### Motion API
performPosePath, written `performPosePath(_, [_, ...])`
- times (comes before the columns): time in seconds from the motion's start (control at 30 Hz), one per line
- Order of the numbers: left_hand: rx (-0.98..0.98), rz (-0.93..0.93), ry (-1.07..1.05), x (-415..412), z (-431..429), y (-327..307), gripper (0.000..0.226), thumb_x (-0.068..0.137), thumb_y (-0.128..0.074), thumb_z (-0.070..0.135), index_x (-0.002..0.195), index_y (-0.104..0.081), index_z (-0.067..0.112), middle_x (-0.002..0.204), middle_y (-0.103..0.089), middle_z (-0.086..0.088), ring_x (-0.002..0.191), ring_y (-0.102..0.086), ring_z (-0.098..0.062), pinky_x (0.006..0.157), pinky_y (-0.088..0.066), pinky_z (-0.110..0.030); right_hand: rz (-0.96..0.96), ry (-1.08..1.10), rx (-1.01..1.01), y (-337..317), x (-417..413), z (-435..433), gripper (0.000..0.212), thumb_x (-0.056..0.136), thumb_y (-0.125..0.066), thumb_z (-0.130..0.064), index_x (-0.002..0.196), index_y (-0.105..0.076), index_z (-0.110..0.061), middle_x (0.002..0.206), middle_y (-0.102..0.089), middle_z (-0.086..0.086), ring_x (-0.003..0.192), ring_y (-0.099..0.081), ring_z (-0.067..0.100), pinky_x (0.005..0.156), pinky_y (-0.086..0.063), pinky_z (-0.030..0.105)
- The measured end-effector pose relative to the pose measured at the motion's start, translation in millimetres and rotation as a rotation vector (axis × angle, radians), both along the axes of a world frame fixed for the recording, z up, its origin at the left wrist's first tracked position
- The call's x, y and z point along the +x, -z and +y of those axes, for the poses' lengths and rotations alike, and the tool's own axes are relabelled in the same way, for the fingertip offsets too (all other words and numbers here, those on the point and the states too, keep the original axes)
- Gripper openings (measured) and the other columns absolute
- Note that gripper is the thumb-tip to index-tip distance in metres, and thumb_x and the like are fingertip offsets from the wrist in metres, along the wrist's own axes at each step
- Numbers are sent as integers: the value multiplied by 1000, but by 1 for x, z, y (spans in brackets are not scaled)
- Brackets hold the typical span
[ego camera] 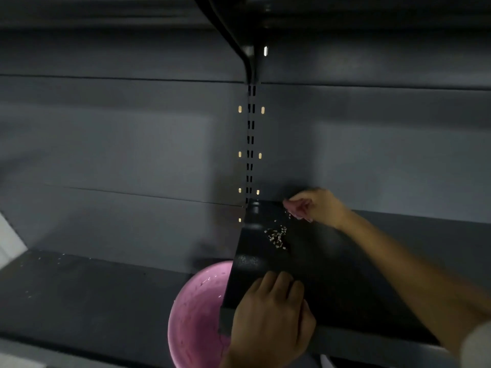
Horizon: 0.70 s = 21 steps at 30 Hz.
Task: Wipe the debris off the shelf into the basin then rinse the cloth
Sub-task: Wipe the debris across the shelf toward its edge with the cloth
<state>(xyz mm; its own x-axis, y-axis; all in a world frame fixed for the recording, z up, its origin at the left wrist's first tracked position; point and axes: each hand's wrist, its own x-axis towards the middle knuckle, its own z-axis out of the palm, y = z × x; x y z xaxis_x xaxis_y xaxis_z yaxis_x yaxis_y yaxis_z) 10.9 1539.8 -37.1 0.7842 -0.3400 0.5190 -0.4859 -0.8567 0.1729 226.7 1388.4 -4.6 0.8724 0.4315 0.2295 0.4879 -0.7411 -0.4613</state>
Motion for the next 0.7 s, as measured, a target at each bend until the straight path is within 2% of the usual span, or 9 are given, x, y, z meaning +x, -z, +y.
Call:
performPosePath(0.07, [-10, 9, -3, 0, 0, 0, 20, 74, -50, 33, 71, -64, 18, 75, -63, 0, 63, -57, -17, 54, -49, -24, -122, 42, 12, -10, 0, -9, 21, 75, -61, 3, 75, -68, -17, 61, -62, -11, 59, -63, 10, 61, -50, 14])
performPosePath(0.1, [-12, 12, -9, 1, 0, -1, 20, 74, -50, 33, 71, -64, 18, 75, -63, 1, 63, -57, -17, 53, -49, -24, -172, 51, 2, -10, 0, -12, 19, 74, -61, 2, 73, -67, -16, 67, -66, -4, 67, -65, 15, 69, -52, 20])
performPosePath(0.17, [4, 23, -9, 1, -1, 0, 21, 74, -49, 34, 71, -64, 19, 76, -64, 1, 64, -58, -16, 54, -49, -24, -175, 54, -77, 3, -6, -5, 22, 81, -58, 1, 95, -70, -12, 101, -70, 8, 95, -65, 22, 89, -50, 34])
performPosePath(0.23, [7, 50, -7, 1, 0, -1, 22, 76, -48, 35, 73, -65, 21, 77, -64, 2, 65, -58, -14, 55, -50, -23, -93, -2, -100, 17, -9, 12, 33, 86, -55, 0, 117, -61, -9, 122, -63, 7, 109, -60, 19, 99, -47, 36])
performPosePath(0.33, [28, 63, -13, 0, 0, -3, 24, 79, -47, 37, 77, -66, 22, 79, -65, 4, 66, -59, -11, 57, -51, -22, -24, -73, -75, 6, -2, 25, 27, 86, -59, -8, 113, -64, -10, 111, -69, 9, 96, -65, 16, 92, -51, 36])
performPosePath(0.4, [23, 74, -6, -1, 0, -2, 24, 78, -47, 36, 77, -66, 22, 78, -65, 4, 65, -59, -12, 56, -51, -21, -93, -27, -49, -6, 6, 17, 20, 85, -61, -13, 104, -67, -10, 102, -70, 9, 88, -65, 18, 86, -52, 36])
performPosePath(0.53, [19, 80, -8, 0, -1, -3, 23, 77, -48, 37, 76, -65, 22, 78, -64, 4, 65, -58, -12, 56, -50, -22, -310, -10, -306, 5, 6, 15, 39, 80, -57, 2, 115, -61, -15, 121, -61, 4, 113, -54, 21, 96, -43, 35])
performPosePath(0.6, [25, 85, -7, 0, 0, -2, 24, 78, -48, 38, 77, -66, 23, 79, -65, 5, 67, -59, -12, 57, -51, -22, -201, -48, -295, 15, 4, 27, 42, 82, -52, 4, 119, -58, -15, 126, -59, 3, 115, -53, 18, 100, -43, 36])
performPosePath(0.7, [30, 84, -14, 0, 0, -2, 25, 79, -47, 39, 79, -66, 23, 80, -65, 5, 68, -59, -11, 58, -51, -21, 12, -133, -105, 9, 5, 39, 36, 86, -54, 1, 118, -59, -12, 121, -63, 5, 104, -59, 12, 96, -49, 32])
